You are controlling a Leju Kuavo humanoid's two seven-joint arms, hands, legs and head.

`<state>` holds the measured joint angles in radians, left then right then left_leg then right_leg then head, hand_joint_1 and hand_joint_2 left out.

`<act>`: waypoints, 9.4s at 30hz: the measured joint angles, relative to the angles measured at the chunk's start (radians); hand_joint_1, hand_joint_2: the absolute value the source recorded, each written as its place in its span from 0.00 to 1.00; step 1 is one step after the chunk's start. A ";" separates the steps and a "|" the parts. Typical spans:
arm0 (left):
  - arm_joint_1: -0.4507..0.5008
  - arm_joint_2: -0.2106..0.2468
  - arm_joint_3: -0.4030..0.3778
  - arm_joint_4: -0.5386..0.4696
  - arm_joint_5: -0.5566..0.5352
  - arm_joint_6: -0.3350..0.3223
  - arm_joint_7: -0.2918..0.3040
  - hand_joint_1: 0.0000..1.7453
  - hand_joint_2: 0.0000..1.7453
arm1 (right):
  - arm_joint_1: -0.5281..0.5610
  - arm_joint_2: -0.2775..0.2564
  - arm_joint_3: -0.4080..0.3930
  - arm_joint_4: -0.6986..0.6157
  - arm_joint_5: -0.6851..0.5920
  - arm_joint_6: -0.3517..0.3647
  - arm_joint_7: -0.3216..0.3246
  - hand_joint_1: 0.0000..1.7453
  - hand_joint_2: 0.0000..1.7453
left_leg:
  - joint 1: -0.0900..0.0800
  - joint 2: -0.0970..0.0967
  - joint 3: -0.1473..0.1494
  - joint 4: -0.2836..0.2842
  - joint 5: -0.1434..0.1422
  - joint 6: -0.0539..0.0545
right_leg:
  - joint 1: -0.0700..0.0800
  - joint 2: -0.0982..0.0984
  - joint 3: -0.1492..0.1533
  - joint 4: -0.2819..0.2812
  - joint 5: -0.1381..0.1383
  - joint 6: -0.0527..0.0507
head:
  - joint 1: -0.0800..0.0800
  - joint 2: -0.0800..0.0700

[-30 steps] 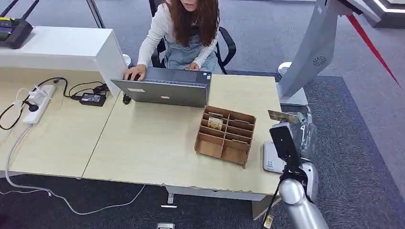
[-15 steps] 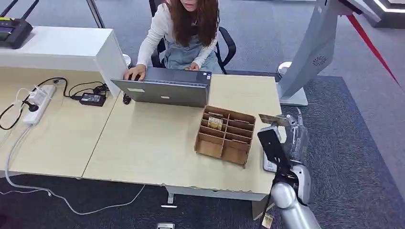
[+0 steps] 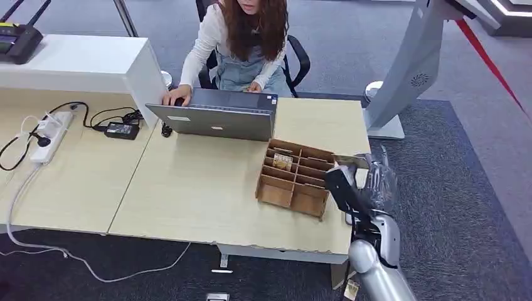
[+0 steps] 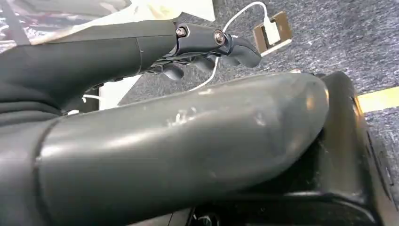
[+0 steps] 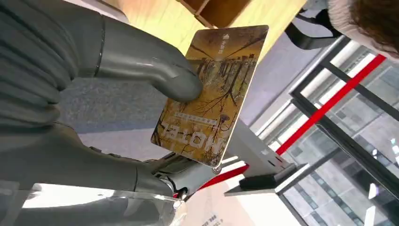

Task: Pass the card to the sensor for recognition and then transmit it.

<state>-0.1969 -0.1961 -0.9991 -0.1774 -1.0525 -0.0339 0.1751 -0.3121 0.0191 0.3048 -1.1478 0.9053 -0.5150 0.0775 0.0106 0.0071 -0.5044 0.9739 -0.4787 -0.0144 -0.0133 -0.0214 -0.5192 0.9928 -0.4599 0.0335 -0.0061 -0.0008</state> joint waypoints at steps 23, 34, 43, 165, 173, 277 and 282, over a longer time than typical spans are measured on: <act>0.000 0.000 0.001 0.000 -0.005 -0.005 0.011 0.00 0.00 | -0.041 -0.013 -0.012 0.175 0.010 -0.039 0.080 1.00 1.00 | 0.000 0.000 0.000 0.000 0.000 0.000 | 0.000 0.000 0.000 0.000 0.000 0.000 | 0.000 0.000; 0.000 0.000 0.001 0.000 -0.012 -0.008 0.006 0.00 0.00 | -0.085 -0.075 -0.044 0.075 0.117 0.033 0.179 1.00 1.00 | 0.000 0.000 0.001 0.000 0.000 0.000 | 0.000 0.000 0.000 0.000 0.000 0.000 | 0.000 0.000; 0.000 -0.001 0.001 0.000 -0.016 -0.003 0.006 0.00 0.00 | -0.078 -0.116 -0.076 -0.055 0.241 0.083 0.226 1.00 1.00 | 0.000 0.000 0.001 0.000 0.000 0.000 | 0.000 0.000 0.000 0.000 0.000 0.000 | 0.000 0.000; 0.000 0.000 0.001 0.000 -0.008 -0.019 0.029 0.00 0.00 | -0.218 -0.100 0.191 -0.005 0.372 0.215 0.402 1.00 1.00 | 0.000 0.002 0.001 0.000 0.000 0.000 | 0.000 0.001 -0.001 0.001 0.001 -0.001 | 0.000 0.000; -0.001 -0.001 0.000 0.000 -0.008 -0.011 0.003 0.00 0.00 | -0.280 -0.098 0.243 -0.119 0.395 0.218 0.401 1.00 1.00 | 0.000 0.001 -0.001 0.000 0.000 0.000 | 0.000 0.000 -0.001 0.001 0.001 0.000 | 0.000 0.000; 0.001 0.005 -0.005 0.000 0.038 0.039 0.057 0.00 0.00 | -0.103 0.076 0.487 -0.067 -0.215 -0.102 0.020 0.00 1.00 | 0.001 0.001 -0.002 0.000 0.000 -0.001 | 0.001 0.000 -0.003 -0.001 0.000 0.000 | 0.000 0.000; 0.002 0.005 0.000 0.000 0.047 0.062 0.092 0.00 0.00 | 0.060 0.039 0.369 -0.183 -0.375 -0.057 -0.162 0.00 1.00 | 0.001 0.001 -0.002 0.000 0.000 -0.001 | 0.001 0.000 -0.003 -0.001 0.000 0.000 | 0.000 0.000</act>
<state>-0.1944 -0.1915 -0.9995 -0.1770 -1.0052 0.0282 0.2674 -0.2521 0.0584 0.6737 -1.3309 0.5307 -0.5715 -0.0850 0.0118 0.0080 -0.5068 0.9736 -0.4788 -0.0150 -0.0123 -0.0210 -0.5220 0.9920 -0.4596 0.0331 -0.0065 -0.0008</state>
